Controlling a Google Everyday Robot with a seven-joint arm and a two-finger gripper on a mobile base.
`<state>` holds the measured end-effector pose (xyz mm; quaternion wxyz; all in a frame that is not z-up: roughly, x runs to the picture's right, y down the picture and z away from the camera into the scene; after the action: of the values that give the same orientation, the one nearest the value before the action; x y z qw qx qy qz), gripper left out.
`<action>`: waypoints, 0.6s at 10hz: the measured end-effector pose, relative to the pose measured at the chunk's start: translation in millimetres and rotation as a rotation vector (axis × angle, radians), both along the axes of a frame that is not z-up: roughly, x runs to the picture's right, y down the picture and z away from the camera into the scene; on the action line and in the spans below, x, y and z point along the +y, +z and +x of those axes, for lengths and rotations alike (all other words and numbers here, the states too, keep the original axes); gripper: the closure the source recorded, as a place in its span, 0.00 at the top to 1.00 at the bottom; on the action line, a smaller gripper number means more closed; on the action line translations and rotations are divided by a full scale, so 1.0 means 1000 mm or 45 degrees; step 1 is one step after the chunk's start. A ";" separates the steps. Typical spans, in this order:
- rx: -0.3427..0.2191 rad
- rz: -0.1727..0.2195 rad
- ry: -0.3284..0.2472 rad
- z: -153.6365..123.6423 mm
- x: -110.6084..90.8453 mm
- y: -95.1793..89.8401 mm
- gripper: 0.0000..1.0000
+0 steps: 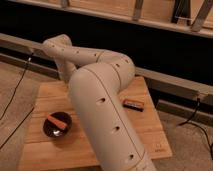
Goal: Place the white sponge in the ceramic cup
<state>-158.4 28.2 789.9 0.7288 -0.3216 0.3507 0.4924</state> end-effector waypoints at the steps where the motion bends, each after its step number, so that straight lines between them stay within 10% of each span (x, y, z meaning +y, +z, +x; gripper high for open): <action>1: 0.001 -0.010 -0.010 0.002 0.005 0.000 0.00; 6: 0.026 -0.057 -0.037 0.006 0.029 0.003 0.00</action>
<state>-152.1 57.0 792.8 0.7249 -0.3279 0.3736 0.4769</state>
